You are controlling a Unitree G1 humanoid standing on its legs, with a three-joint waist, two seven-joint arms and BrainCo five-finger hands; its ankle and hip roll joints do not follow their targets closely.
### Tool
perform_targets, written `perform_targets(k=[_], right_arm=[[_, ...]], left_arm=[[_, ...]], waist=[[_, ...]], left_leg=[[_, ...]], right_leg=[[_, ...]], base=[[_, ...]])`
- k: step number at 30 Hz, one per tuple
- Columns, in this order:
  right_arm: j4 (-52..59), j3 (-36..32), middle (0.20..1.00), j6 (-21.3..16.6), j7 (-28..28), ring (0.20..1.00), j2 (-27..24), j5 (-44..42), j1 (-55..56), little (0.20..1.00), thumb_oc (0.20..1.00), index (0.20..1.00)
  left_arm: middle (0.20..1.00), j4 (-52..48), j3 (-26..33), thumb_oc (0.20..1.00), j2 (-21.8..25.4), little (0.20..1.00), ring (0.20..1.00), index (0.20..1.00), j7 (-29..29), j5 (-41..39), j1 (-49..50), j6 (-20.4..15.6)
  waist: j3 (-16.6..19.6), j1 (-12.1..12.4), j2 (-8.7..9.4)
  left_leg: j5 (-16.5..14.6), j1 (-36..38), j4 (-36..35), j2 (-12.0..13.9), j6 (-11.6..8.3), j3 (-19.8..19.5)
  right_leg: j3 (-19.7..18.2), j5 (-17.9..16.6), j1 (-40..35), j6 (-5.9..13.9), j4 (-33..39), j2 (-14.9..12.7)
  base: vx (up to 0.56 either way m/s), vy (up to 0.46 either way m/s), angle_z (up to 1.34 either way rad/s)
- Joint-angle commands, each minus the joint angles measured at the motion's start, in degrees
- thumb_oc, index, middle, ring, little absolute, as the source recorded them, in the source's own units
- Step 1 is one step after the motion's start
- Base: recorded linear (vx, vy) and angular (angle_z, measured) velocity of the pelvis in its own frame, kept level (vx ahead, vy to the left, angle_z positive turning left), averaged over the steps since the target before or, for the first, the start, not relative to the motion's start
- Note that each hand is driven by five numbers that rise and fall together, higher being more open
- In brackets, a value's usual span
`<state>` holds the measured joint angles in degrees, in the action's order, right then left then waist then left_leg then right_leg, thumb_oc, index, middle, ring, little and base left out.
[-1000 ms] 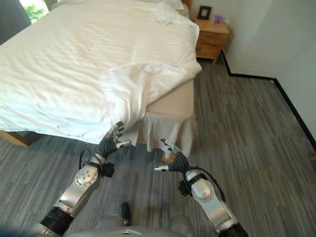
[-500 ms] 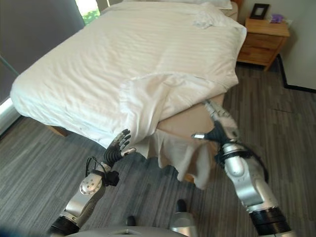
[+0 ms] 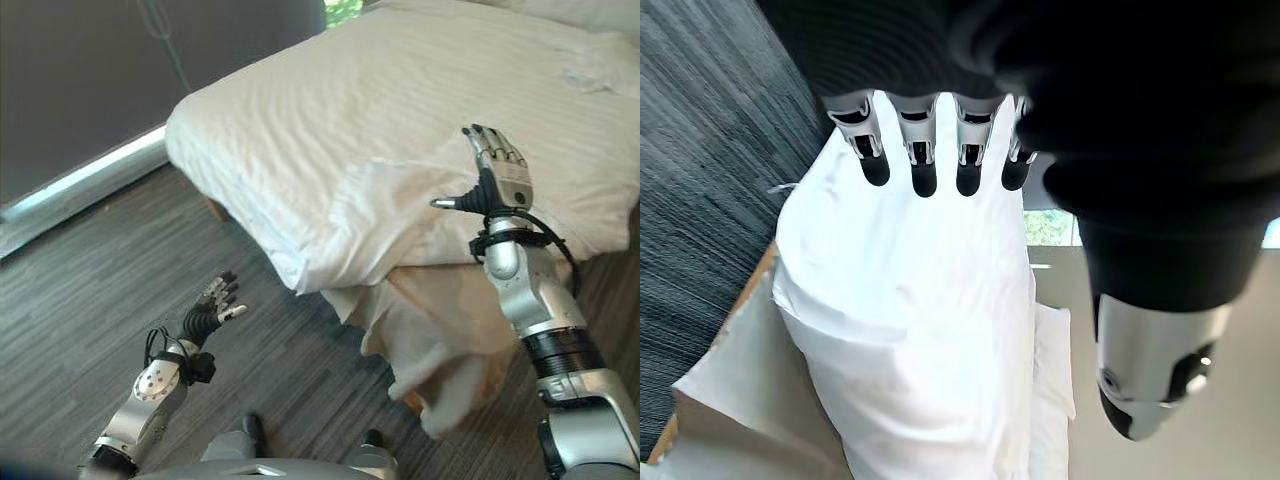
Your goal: Making the bed.
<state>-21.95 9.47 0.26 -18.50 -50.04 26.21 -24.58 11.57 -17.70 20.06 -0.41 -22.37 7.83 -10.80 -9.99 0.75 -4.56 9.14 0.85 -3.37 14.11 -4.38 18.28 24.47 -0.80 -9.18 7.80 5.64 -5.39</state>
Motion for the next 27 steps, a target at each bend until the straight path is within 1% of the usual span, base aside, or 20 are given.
perform_targets(k=[1, 3, 4, 9, 10, 13, 14, 15, 16, 21, 22, 23, 24, 27], right_arm=[[-6.96, 4.35, 1.000, -0.78, -3.28, 1.000, -4.35, -3.49, -14.16, 1.000, 1.000, 1.000], [-12.84, 7.28, 1.000, -0.74, -3.75, 1.000, -4.14, -6.23, -20.02, 1.000, 1.000, 1.000], [-15.46, 8.41, 1.000, -0.90, -3.59, 1.000, -3.96, -7.85, -22.49, 1.000, 1.000, 1.000], [-25.42, 13.15, 1.000, -0.87, -3.50, 1.000, -4.33, -11.13, -31.31, 1.000, 1.000, 1.000], [-25.74, 13.49, 1.000, -0.99, -3.52, 1.000, -4.34, -11.23, -31.78, 1.000, 1.000, 1.000], [-30.69, 15.06, 1.000, -1.14, -3.29, 1.000, -4.80, -13.50, -35.95, 1.000, 1.000, 1.000], [-30.96, 15.35, 1.000, -1.25, -3.28, 1.000, -4.80, -13.59, -36.30, 1.000, 1.000, 1.000], [-34.44, 16.55, 1.000, -1.21, -3.16, 1.000, -5.72, -14.59, -38.75, 1.000, 1.000, 1.000], [-36.60, 17.54, 1.000, -1.43, -3.33, 1.000, -6.29, -15.26, -40.50, 1.000, 1.000, 1.000], [-43.63, 18.98, 1.000, -2.53, -2.34, 1.000, -8.04, -18.77, -43.39, 1.000, 1.000, 1.000], [-44.17, 18.45, 0.526, -2.86, -1.87, 0.526, -7.97, -20.30, -42.34, 0.526, 0.526, 0.526], [-44.15, 18.38, 0.526, -2.87, -1.87, 0.526, -8.00, -20.30, -42.26, 0.526, 0.526, 0.526], [-45.01, 17.66, 0.200, -3.11, -1.58, 0.200, -7.86, -20.96, -40.02, 0.200, 0.200, 0.200], [-42.93, 17.01, 0.200, -3.12, -1.82, 0.200, -7.61, -20.61, -38.11, 0.200, 0.200, 0.200]], left_arm=[[1.000, -3.29, 1.52, 1.000, 3.59, 1.000, 1.000, 1.000, -0.97, -2.68, -1.55, -1.80], [1.000, -2.82, 1.21, 1.000, 4.55, 1.000, 1.000, 1.000, -1.00, -3.42, -2.21, -2.16], [1.000, -2.58, 1.20, 1.000, 5.05, 1.000, 1.000, 1.000, -1.12, -3.79, -2.52, -2.20], [1.000, -1.50, 0.96, 1.000, 6.21, 1.000, 1.000, 1.000, -0.91, -5.85, -4.47, -2.78], [1.000, -1.44, 1.01, 1.000, 6.11, 1.000, 1.000, 1.000, -0.92, -5.90, -4.61, -2.80], [1.000, -0.91, 0.51, 1.000, 6.56, 1.000, 1.000, 1.000, -0.60, -6.61, -6.41, -3.65], [1.000, -0.85, 0.53, 1.000, 6.48, 1.000, 1.000, 1.000, -0.61, -6.64, -6.48, -3.67], [1.000, -0.82, 0.38, 1.000, 6.71, 1.000, 1.000, 1.000, -0.32, -6.90, -7.25, -4.15], [1.000, -0.50, 0.42, 1.000, 6.52, 1.000, 1.000, 1.000, -0.20, -7.18, -7.62, -4.47], [1.000, 2.76, 0.41, 1.000, 4.72, 1.000, 1.000, 1.000, 0.39, -7.69, -9.33, -5.45], [1.000, 3.99, 0.58, 1.000, 3.92, 1.000, 1.000, 1.000, 0.58, -7.75, -10.13, -5.50], [1.000, 4.04, 0.54, 1.000, 3.93, 1.000, 1.000, 1.000, 0.58, -7.76, -10.16, -5.53], [1.000, 5.24, 0.58, 1.000, 3.25, 1.000, 1.000, 1.000, 0.63, -7.63, -10.29, -5.36], [1.000, 5.75, 0.61, 1.000, 2.88, 1.000, 1.000, 1.000, 0.61, -7.15, -10.12, -5.27]], waist=[[-1.36, 3.80, 4.38], [-1.70, 4.81, 4.67], [-1.85, 4.93, 4.62], [-3.85, 6.00, 3.91], [-3.68, 5.96, 3.85], [-5.09, 6.39, 3.45], [-4.87, 6.34, 3.44], [-5.71, 6.77, 3.02], [-5.81, 6.97, 2.67], [-7.15, 7.76, 1.58], [-7.64, 7.74, 1.36], [-7.53, 7.80, 1.40], [-7.70, 7.58, 1.11], [-7.61, 7.24, 1.07]], left_leg=[[-1.45, 0.26, -1.63, 1.94, -6.30, -0.71], [-1.33, -0.93, -1.63, 1.93, -6.72, -1.13], [-1.41, -1.61, -1.63, 1.97, -6.90, -1.12], [-0.31, -6.15, -1.63, 2.22, -7.90, -1.58], [-0.25, -6.47, -1.63, 2.24, -7.89, -1.58], [0.65, -10.77, -1.63, 2.12, -8.57, -2.05], [0.50, -10.97, -1.63, 2.09, -8.63, -2.04], [1.54, -14.08, -1.63, 2.41, -9.21, -1.91], [1.88, -16.05, -1.63, 2.47, -9.51, -1.89], [3.26, -22.68, -1.63, 2.99, -10.23, -0.99], [3.50, -24.06, -1.63, 2.77, -10.29, -0.80], [3.51, -24.17, -1.63, 2.76, -10.29, -0.78], [3.38, -24.31, -1.63, 2.34, -10.19, -0.77], [3.08, -23.34, -1.63, 2.05, -10.00, -0.73]], right_leg=[[-5.48, 4.10, 2.64, 1.85, -0.64, -2.97], [-5.30, 3.38, 4.44, 2.04, -0.64, -3.28], [-5.11, 2.99, 5.49, 2.15, -0.64, -3.39], [-5.27, 1.11, 11.55, 3.05, -0.64, -4.10], [-5.30, 1.05, 11.89, 3.04, -0.64, -4.09], [-5.73, -0.09, 16.45, 3.51, -0.64, -4.80], [-5.73, 0.08, 16.65, 3.57, -0.64, -4.83], [-5.96, -0.79, 19.64, 3.85, -0.64, -5.42], [-6.20, -1.11, 21.65, 4.19, -0.64, -5.89], [-6.88, -2.58, 27.83, 5.41, -0.64, -7.29], [-7.03, -3.08, 29.30, 5.69, -0.64, -7.51], [-7.06, -3.10, 29.42, 5.69, -0.64, -7.52], [-7.15, -3.32, 29.67, 5.86, -0.64, -7.81], [-7.28, -3.47, 28.92, 5.92, -0.64, -8.29]], base=[[-0.01, 0.001, 0.28], [-0.01, -0.002, 0.21], [-0.01, -0.005, 0.18], [-0.05, 0.008, 0.13], [-0.08, 0.018, 0.06], [-0.07, 0.016, 0.02], [-0.09, 0.026, 0.01], [-0.08, 0.036, -0.04], [-0.12, 0.046, -0.05], [-0.10, 0.050, -0.04], [-0.09, 0.040, -0.07], [-0.08, 0.051, -0.10], [-0.02, 0.027, -0.10], [0.00, 0.028, -0.02]])
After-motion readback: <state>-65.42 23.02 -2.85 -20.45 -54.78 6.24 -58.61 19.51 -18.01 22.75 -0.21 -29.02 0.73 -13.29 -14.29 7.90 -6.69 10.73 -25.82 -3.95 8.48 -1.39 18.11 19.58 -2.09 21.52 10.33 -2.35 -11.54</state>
